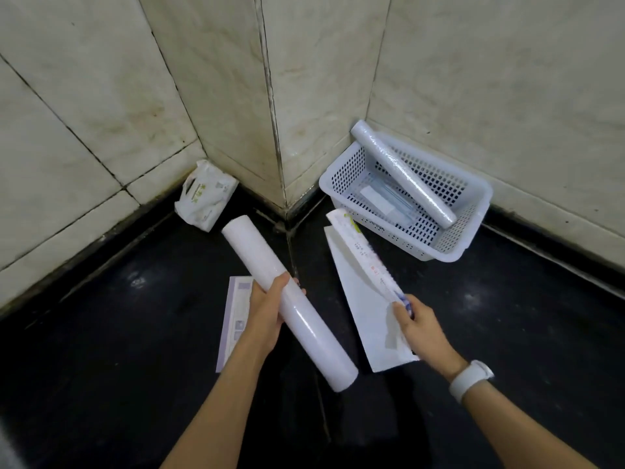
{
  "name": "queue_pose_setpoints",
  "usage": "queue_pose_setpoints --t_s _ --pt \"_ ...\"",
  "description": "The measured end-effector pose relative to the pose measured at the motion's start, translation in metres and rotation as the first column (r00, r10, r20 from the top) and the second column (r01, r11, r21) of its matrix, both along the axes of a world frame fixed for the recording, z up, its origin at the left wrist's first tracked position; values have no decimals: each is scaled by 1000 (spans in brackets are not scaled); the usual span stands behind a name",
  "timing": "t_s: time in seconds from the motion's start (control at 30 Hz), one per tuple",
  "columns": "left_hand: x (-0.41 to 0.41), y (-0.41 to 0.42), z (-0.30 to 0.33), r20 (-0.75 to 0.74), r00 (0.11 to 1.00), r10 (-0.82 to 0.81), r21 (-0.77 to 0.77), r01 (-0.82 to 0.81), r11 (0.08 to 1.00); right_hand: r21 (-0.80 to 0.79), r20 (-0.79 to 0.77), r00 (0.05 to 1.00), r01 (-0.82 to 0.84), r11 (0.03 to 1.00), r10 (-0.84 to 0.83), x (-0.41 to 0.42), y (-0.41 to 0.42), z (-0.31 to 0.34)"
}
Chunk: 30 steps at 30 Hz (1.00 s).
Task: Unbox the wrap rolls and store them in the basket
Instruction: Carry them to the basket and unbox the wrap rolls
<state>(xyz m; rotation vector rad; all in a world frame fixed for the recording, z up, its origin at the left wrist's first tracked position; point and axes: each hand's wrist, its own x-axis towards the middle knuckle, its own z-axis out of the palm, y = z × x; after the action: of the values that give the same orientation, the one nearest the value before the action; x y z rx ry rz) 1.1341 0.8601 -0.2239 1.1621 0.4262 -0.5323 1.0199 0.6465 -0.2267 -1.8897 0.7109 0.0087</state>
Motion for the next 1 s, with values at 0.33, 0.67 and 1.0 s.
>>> queue_pose_setpoints --t_s 0.33,0.67,1.0 --pt "11 -27 38 75 983 -169 -96 176 980 40 109 958 -271 962 265 23 26 34" --pt "71 -112 97 473 704 -530 229 483 845 -368 352 907 -91 925 229 87 -42 72" --pt "123 -149 13 87 337 -938 979 147 144 -236 267 963 35 971 31 173 -124 43"
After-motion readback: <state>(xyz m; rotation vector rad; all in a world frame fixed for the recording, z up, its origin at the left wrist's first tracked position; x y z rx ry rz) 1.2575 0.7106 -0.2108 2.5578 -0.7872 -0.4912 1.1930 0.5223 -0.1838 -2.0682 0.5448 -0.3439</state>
